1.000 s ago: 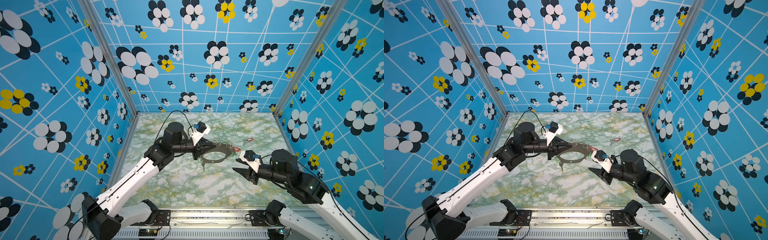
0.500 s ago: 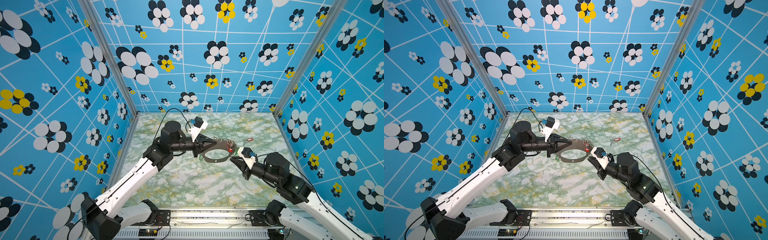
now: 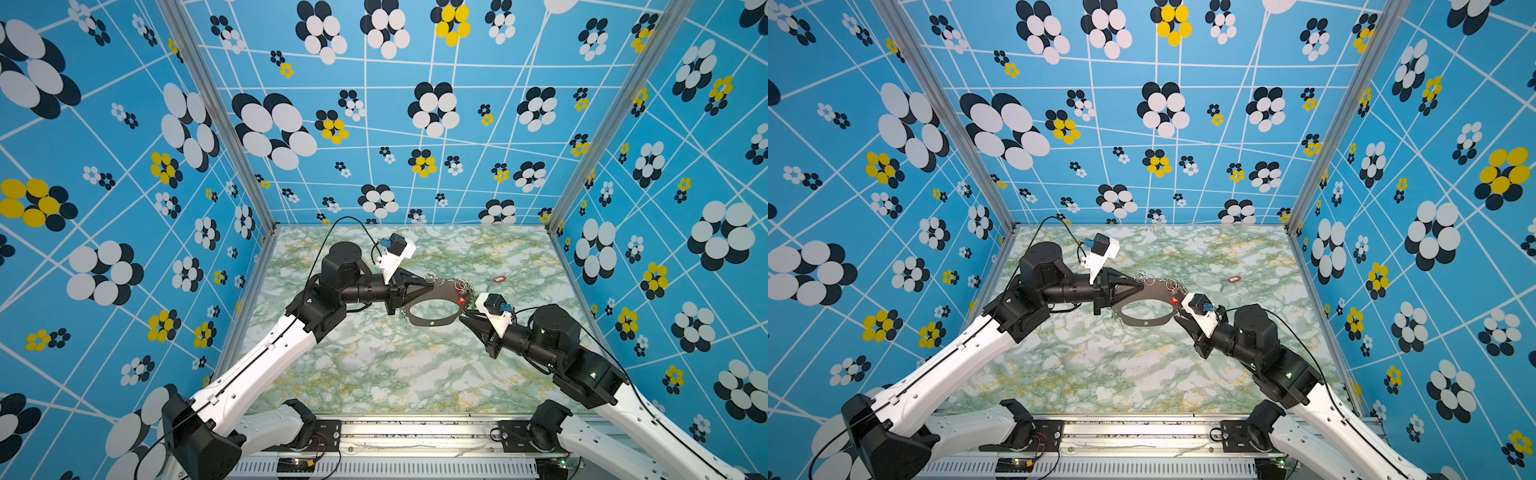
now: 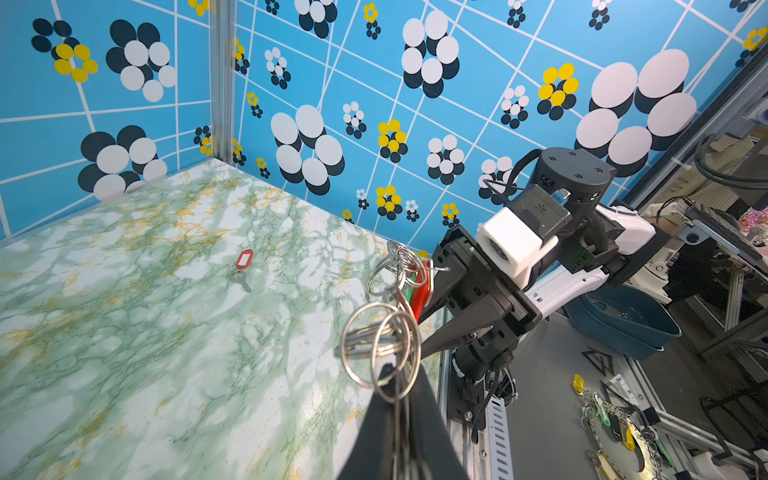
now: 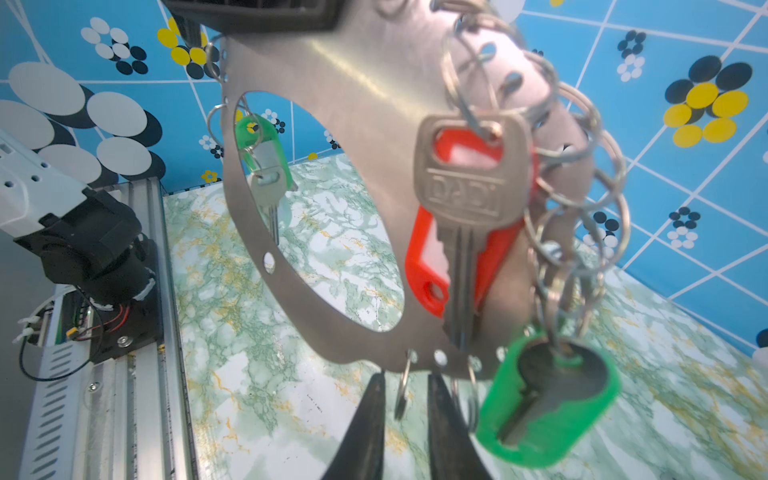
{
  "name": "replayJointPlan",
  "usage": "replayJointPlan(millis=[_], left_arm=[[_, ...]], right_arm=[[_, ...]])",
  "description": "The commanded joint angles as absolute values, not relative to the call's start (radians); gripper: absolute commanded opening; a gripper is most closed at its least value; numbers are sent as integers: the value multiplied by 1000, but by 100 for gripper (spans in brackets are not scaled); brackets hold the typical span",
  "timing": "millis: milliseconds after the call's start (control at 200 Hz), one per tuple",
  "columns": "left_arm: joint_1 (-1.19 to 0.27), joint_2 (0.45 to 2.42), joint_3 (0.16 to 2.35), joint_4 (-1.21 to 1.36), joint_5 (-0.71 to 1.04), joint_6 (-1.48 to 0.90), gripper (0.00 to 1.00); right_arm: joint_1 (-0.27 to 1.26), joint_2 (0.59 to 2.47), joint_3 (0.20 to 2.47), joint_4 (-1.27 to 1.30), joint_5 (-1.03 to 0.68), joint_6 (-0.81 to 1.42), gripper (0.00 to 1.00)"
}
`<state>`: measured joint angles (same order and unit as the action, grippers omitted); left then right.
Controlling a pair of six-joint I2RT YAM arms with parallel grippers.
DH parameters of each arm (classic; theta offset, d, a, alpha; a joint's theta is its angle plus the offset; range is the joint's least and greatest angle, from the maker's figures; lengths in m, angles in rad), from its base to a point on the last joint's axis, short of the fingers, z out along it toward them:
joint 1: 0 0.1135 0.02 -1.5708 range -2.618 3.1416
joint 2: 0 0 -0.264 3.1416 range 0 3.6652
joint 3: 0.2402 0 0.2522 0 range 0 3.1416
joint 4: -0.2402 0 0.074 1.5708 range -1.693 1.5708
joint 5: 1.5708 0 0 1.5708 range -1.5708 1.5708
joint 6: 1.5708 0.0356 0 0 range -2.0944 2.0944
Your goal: Put the keys on the keyring
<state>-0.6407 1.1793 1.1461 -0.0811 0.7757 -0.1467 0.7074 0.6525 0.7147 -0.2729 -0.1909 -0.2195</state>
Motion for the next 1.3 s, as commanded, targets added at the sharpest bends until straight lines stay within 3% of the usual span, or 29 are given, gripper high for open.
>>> replayJointPlan(millis=[0,290,470,735,1299], left_arm=[[-634,1162,1170,-27,806,-163,0],[-638,1164,1174,-20,810,-174,0],[-637,1158,1176,-34,803,-167,0],[-629,1145,1165,-31,774,-166,0],[-618,1155,1170,-28,766,-186,0]], right_arm=[[713,657,708,-229,-178,-198,27],[713,667,703,-202,-186,-182,32],[713,668,709,-207,-185,-181,20],[713,657,719,-271,-195,-175,11],[712,634,748,-305,-186,-189,0]])
